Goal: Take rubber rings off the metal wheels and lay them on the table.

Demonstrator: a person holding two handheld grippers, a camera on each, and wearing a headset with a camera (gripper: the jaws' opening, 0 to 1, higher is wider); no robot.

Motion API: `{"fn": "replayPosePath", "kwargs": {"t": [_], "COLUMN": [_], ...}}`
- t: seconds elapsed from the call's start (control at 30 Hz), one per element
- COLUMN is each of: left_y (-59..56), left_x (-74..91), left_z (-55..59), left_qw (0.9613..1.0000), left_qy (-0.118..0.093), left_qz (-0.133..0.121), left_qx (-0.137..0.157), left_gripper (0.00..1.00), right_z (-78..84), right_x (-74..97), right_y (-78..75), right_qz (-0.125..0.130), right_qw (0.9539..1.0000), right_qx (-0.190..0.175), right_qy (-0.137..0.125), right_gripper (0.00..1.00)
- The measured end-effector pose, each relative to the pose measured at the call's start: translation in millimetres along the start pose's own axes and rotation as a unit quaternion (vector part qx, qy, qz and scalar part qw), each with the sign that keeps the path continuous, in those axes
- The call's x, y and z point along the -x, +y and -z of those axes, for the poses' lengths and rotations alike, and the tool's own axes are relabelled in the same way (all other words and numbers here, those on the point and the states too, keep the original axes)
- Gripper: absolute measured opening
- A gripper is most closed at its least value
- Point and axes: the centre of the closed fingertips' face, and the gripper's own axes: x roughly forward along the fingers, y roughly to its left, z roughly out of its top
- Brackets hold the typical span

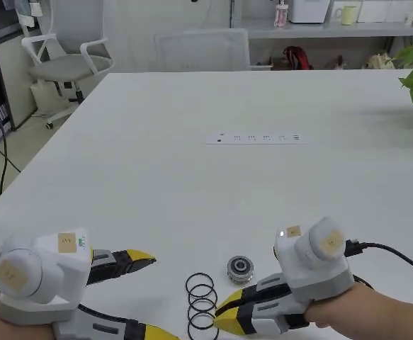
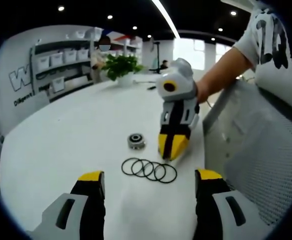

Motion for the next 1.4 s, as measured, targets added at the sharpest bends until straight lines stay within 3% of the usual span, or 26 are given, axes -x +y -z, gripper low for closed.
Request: {"fn": "replayPosePath", "kwargs": {"t": [0.47, 0.7, 1.07, 1.4], "left_y": [-5.9, -0.6, -6.0, -3.5], "left_x": [1.4, 4.6, 7.4, 14.2], "left_z": [-5.2, -7.9, -20.9, -21.2], "left_qw": [1.0, 1.0, 0.9998, 0.9999], "left_qy": [0.001, -0.003, -0.012, -0.015], "left_qz": [0.004, 0.002, 0.005, -0.003], "left_qx": [-0.005, -0.006, -0.012, -0.008], "left_gripper": [0.75, 0.75, 0.76, 0.76], "right_z": [-19.4, -34.0, -36.7, -25.0], "right_x": [22.2, 46.9, 81.1, 106.9], "right_y": [-3.5, -11.4, -20.9, -19.7], "right_qz": [0.019, 0.038, 0.08, 0.109], "right_qw": [0.9993, 0.9975, 0.9935, 0.9899], "right_qx": [0.013, 0.009, 0.029, 0.059], "right_qy": [-0.029, -0.059, -0.075, -0.069], "right_gripper": [0.18, 0.24, 0.41, 0.54]}}
